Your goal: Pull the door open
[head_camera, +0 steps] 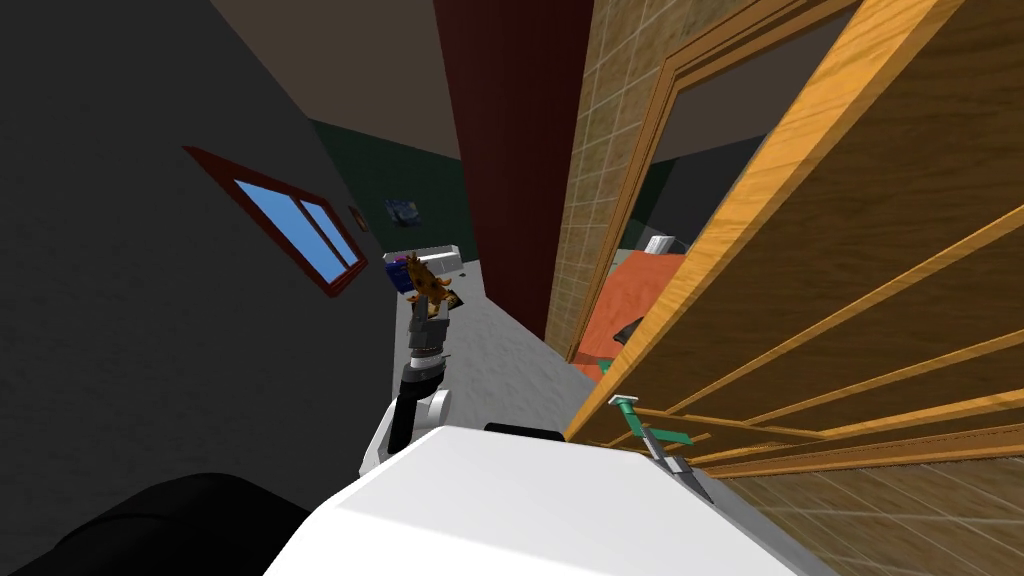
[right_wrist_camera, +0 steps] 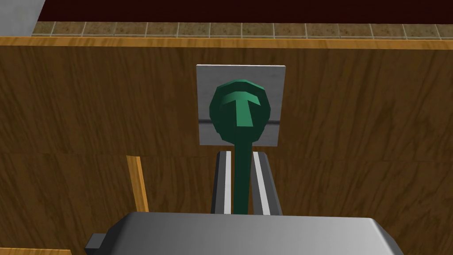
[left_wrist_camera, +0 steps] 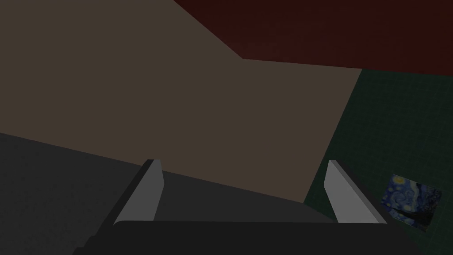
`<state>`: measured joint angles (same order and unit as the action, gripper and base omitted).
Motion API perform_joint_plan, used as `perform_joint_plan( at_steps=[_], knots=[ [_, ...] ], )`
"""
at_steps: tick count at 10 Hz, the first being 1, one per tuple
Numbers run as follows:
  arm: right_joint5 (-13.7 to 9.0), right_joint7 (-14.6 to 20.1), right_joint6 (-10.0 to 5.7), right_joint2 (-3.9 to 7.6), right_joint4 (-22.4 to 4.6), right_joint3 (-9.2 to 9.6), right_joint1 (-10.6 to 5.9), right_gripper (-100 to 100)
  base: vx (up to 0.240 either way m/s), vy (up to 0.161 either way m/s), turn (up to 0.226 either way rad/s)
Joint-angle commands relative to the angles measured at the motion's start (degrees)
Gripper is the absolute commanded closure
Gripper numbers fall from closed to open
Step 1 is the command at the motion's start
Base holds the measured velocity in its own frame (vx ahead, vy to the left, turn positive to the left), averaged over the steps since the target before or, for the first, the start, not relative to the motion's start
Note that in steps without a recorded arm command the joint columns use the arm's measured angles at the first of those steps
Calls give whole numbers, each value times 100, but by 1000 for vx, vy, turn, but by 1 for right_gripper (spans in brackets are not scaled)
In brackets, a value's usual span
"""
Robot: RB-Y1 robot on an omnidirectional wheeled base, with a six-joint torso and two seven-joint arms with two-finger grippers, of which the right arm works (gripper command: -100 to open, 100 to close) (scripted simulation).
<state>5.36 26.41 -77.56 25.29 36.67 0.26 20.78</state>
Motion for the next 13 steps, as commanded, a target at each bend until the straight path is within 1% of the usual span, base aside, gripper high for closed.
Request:
perform_joint_plan(
  at_steps=[1,2,5,7,8,9,10,11,13],
  knots=[
    [35,-2,-196,11,-66,22,100,100,-106,-68,126],
    [43,-4,-268,22,-102,22,129,100,-137,-82,77],
    [59,-6,-402,44,-167,23,183,100,-163,-55,39],
    [64,-7,-442,51,-186,23,200,100,-169,-17,12],
    [74,-26,-448,18,-222,39,106,100,-69,-7,11],
    [57,-60,-514,-17,-299,22,153,100,135,-27,186],
    [45,-79,-557,-38,-337,10,184,100,176,-42,293],
    [23,-112,-635,-76,-406,-11,239,100,143,-16,266],
    [-12,-165,-763,-137,-516,-45,329,100,86,-4,253]
  ],
)
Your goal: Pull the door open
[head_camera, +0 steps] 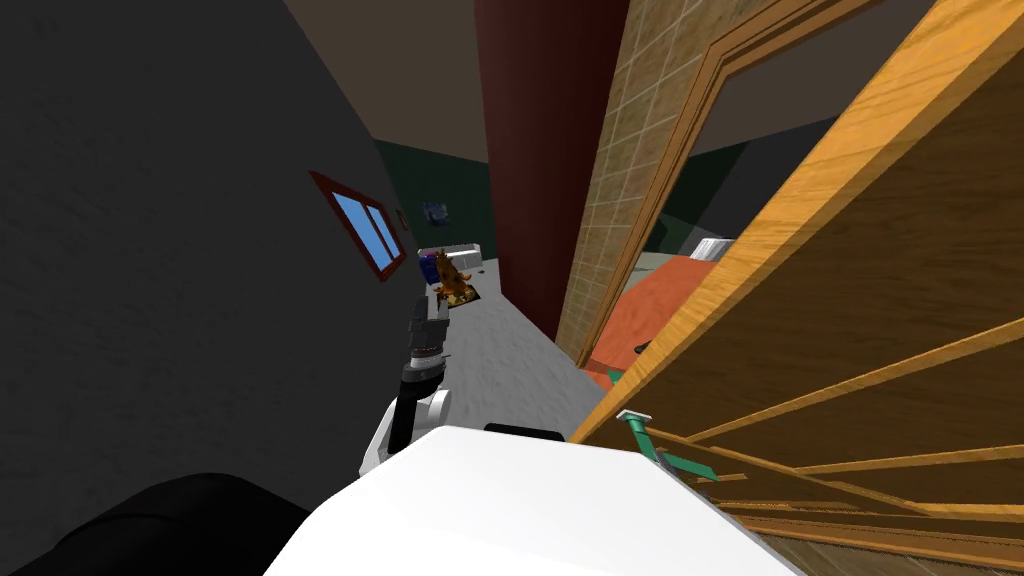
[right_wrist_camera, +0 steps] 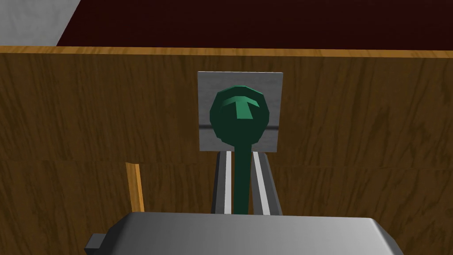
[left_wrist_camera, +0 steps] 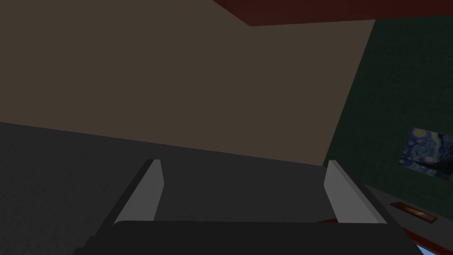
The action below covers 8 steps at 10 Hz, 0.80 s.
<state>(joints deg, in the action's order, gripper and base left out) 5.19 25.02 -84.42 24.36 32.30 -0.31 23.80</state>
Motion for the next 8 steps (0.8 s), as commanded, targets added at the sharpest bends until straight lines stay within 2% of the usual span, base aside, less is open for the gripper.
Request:
perform_joint_plan(
  at_steps=[1,2,3,6,8],
  knots=[
    [-15,-56,-151,-77,-140,-7,77,100,25,-15,228],
    [-36,-87,-231,-113,-205,-27,129,100,-9,-18,234],
    [-36,-87,-231,-113,-205,-27,129,100,-23,-14,77],
    [-111,-202,-536,-243,-441,-100,319,100,-78,-19,235],
    [-111,-202,-536,-243,-441,-100,319,100,-53,-3,16]
  ],
)
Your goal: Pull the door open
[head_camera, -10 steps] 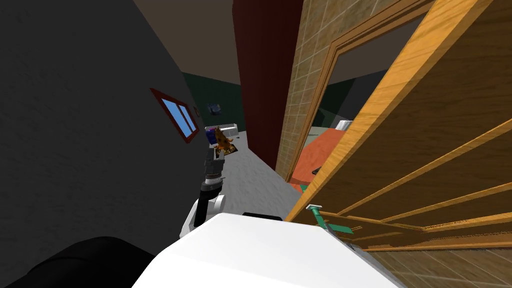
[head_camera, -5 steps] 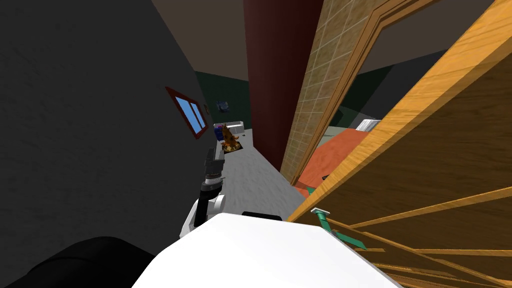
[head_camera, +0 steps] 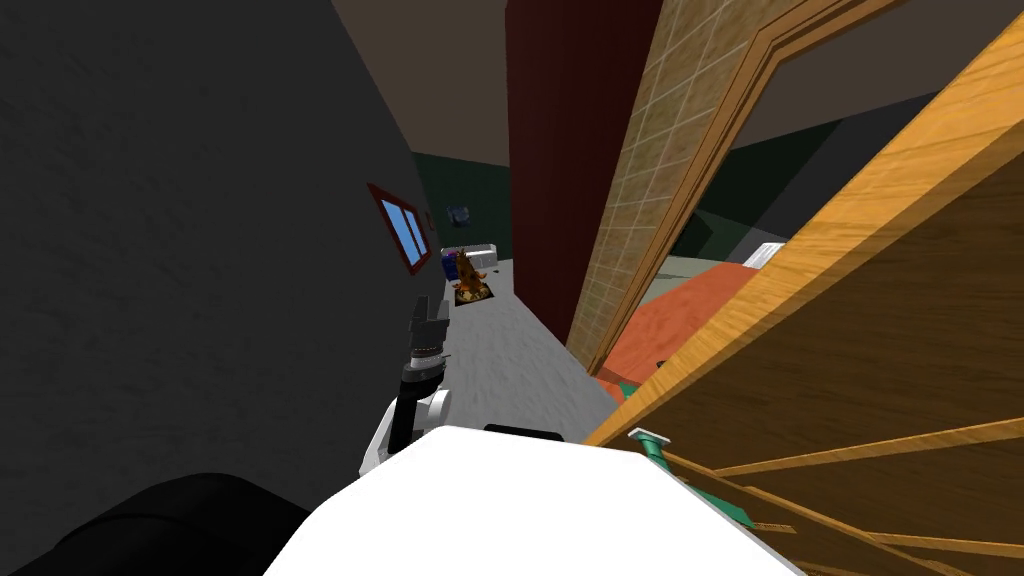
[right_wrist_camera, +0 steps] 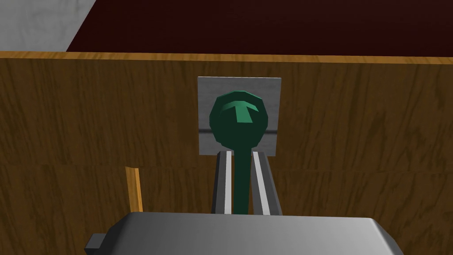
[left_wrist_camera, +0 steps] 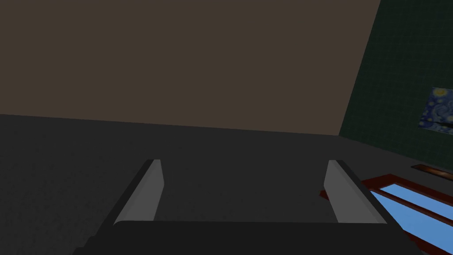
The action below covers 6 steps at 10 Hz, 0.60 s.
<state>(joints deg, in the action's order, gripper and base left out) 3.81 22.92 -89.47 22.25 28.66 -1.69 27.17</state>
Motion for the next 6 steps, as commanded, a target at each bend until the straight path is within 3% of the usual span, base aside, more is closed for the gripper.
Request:
perform_joint_plan(
  at_steps=[1,2,4,6],
  knots=[
    [-4,-41,-169,-87,-177,8,63,100,-67,13,173],
    [-4,-41,-169,-87,-177,8,63,100,-75,-13,99],
    [-43,-101,-355,-156,-301,-30,162,100,-120,-27,137],
    [-52,-114,-400,-171,-329,-38,185,100,-80,-9,12]
  ],
)
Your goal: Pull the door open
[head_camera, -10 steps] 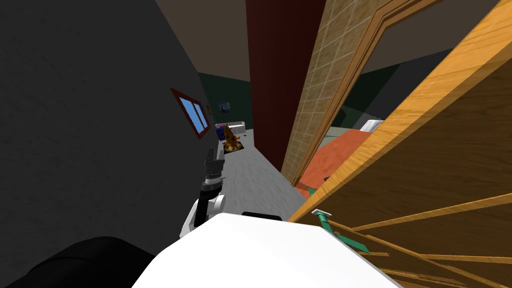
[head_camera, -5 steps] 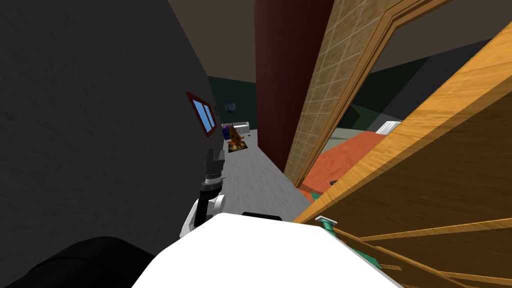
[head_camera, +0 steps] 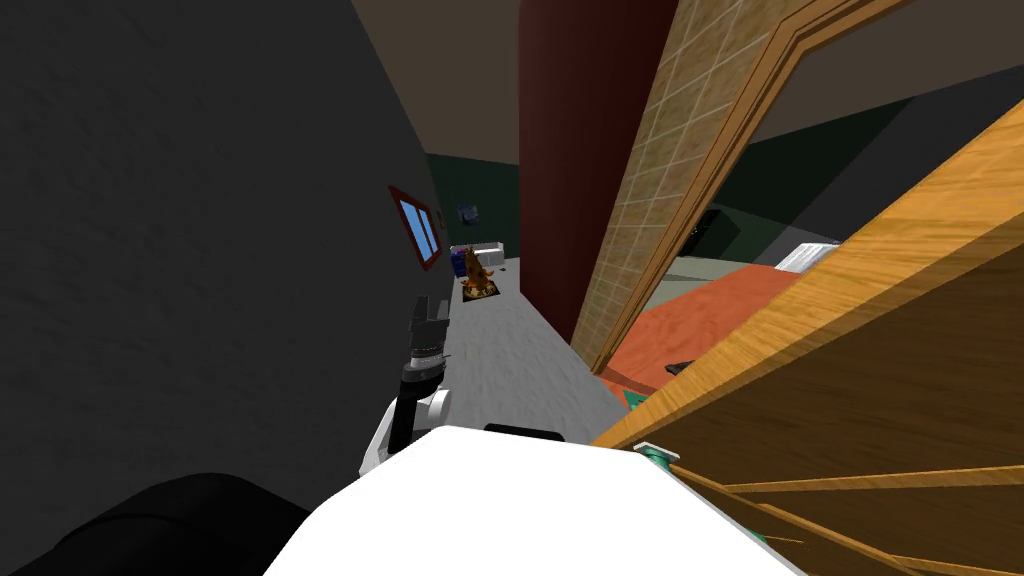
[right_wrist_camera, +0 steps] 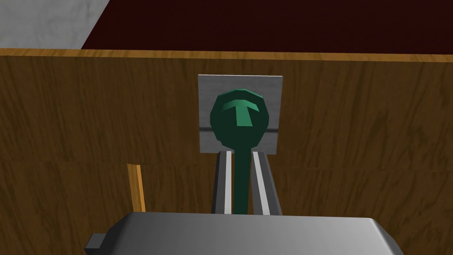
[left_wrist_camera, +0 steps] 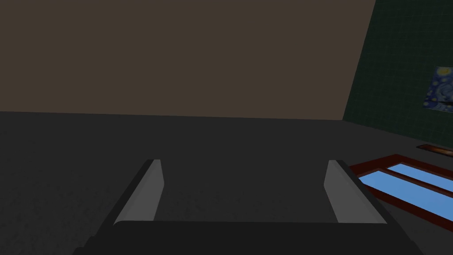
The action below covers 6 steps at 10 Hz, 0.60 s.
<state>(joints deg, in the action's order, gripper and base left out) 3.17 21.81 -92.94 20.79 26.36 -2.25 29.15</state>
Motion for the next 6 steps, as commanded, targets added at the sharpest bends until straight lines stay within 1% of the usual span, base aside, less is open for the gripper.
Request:
perform_joint_plan(
  at_steps=[1,2,3,4,6],
  knots=[
    [-13,-41,-183,-68,-177,-6,49,100,-173,-27,83],
    [-21,-53,-225,-82,-201,-14,68,100,-167,-34,65],
    [-27,-63,-263,-93,-222,-20,85,100,-143,-19,6],
    [-40,-82,-336,-114,-261,-32,116,100,-174,-12,0],
    [-53,-102,-422,-137,-302,-44,149,100,-158,-34,-22]
  ],
)
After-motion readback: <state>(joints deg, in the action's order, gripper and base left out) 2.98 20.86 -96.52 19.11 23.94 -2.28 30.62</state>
